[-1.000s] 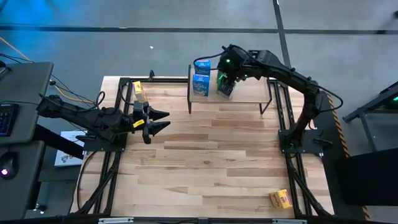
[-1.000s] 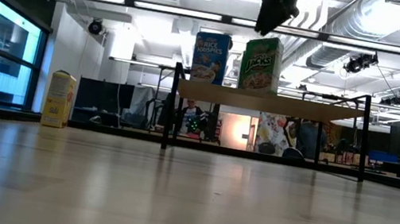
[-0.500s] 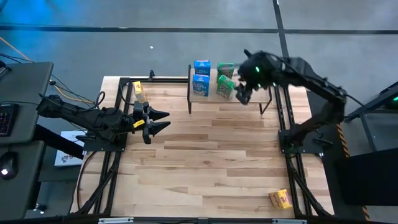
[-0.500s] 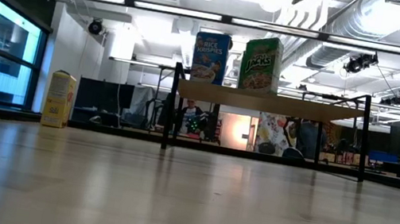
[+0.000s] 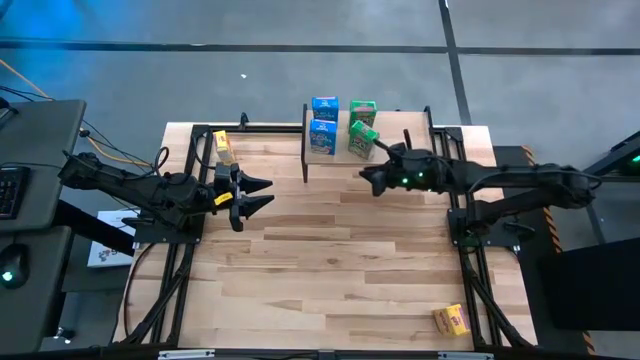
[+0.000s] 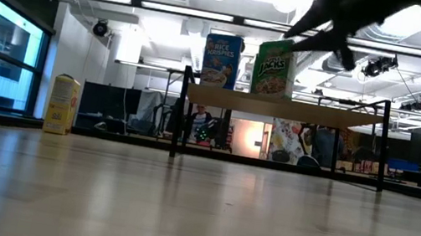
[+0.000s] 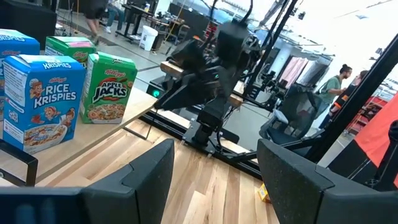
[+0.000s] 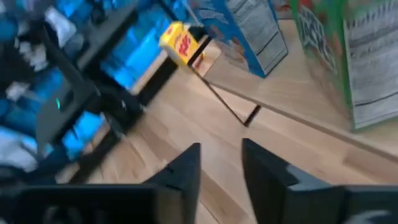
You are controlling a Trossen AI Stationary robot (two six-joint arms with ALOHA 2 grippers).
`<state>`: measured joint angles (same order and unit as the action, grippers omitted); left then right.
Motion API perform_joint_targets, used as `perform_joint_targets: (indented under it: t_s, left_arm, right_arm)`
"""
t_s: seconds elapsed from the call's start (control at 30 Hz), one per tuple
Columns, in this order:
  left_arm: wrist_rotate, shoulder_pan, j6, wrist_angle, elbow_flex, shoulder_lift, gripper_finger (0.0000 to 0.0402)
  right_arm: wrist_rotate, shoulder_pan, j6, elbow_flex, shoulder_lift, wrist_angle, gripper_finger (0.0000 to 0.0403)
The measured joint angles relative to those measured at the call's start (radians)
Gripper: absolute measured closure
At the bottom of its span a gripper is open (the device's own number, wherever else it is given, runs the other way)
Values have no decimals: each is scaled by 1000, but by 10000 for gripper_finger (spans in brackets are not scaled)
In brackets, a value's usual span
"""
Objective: Stack cereal on shelf
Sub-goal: Put the green cereal box on the shelf
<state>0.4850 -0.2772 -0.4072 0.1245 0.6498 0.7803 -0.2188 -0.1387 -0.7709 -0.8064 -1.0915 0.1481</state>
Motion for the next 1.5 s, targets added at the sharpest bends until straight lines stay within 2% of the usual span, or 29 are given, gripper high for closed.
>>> perform_joint_targets:
  t_s: [0.07,0.13,0.2,0.57,0.73,1.1,1.5]
  left_arm:
    - [0,0,0,0,0,0,181]
    - [0,0,-1,0,0,0,181]
    - [0,0,-1,0,0,0,181]
    - [29,0,-2,0,0,0,181]
    - [29,0,-8,0,0,0,181]
    - [46,0,-9,0,0,0,181]
    - [49,0,-10,0,0,0,181]
  right_arm:
    - [-17,-9,-47,45,-19,-66,330]
    - [-27,-25,-68,67,-32,-65,371]
    - [-39,-47,-78,71,-41,-53,394]
    - [-21,-175,-109,71,-50,-55,399]
    - [2,-193,-109,70,-50,-55,402]
    - [-36,-241,-111,69,-50,-55,403]
    - [-32,-302,-86,69,-50,-56,403]
